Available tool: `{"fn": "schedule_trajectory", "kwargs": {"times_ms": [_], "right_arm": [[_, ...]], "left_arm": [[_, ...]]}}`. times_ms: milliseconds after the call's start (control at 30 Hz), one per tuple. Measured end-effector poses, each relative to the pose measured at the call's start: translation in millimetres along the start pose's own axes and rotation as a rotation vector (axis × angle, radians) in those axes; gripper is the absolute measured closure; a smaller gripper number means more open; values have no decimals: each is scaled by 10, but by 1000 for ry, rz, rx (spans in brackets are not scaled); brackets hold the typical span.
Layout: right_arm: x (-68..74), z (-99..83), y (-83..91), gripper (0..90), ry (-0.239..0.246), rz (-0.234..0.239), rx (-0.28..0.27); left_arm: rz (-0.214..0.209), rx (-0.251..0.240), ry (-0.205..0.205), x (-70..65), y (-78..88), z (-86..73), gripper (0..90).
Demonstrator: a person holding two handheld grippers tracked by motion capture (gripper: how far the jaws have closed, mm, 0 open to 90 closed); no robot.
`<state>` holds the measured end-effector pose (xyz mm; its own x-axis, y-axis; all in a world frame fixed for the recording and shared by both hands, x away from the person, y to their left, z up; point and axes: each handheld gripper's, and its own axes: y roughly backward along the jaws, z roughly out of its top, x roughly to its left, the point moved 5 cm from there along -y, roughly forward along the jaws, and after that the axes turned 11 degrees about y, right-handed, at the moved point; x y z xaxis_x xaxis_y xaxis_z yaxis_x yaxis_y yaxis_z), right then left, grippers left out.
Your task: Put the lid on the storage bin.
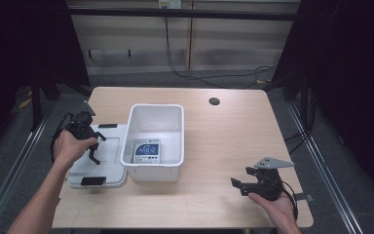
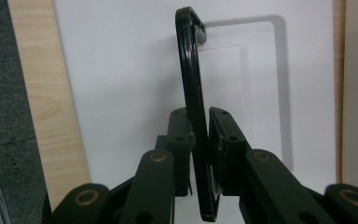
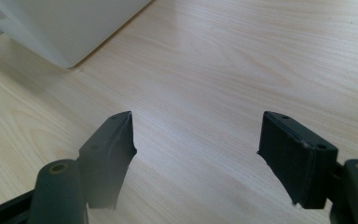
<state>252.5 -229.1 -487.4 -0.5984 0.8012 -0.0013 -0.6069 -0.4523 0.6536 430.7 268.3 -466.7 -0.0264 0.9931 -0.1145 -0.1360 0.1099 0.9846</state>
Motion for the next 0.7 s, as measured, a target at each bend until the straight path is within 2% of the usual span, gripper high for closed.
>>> {"fn": "schedule_trajectory", "kwargs": {"times_ms": [200,300,433,533,633,700], "right_arm": [[1,2,0,262,5,-1,-4],[0,1,0,261,5,-1,-1],[0,1,-1,261,2,0,-1],[3,0,-3,261,5,1,0],[3,-1,-1,260,6,1,1],[2,-2,-2,260,5,1,2]], "left_arm": [[7,25,17,37,-77,-15,792],[-16,32,32,46,-62,-13,801],[-26,34,42,29,-52,-11,812],[-22,33,46,10,-43,-5,825],[-7,41,32,-35,-14,1,838],[-3,19,36,-38,-2,10,844]]}}
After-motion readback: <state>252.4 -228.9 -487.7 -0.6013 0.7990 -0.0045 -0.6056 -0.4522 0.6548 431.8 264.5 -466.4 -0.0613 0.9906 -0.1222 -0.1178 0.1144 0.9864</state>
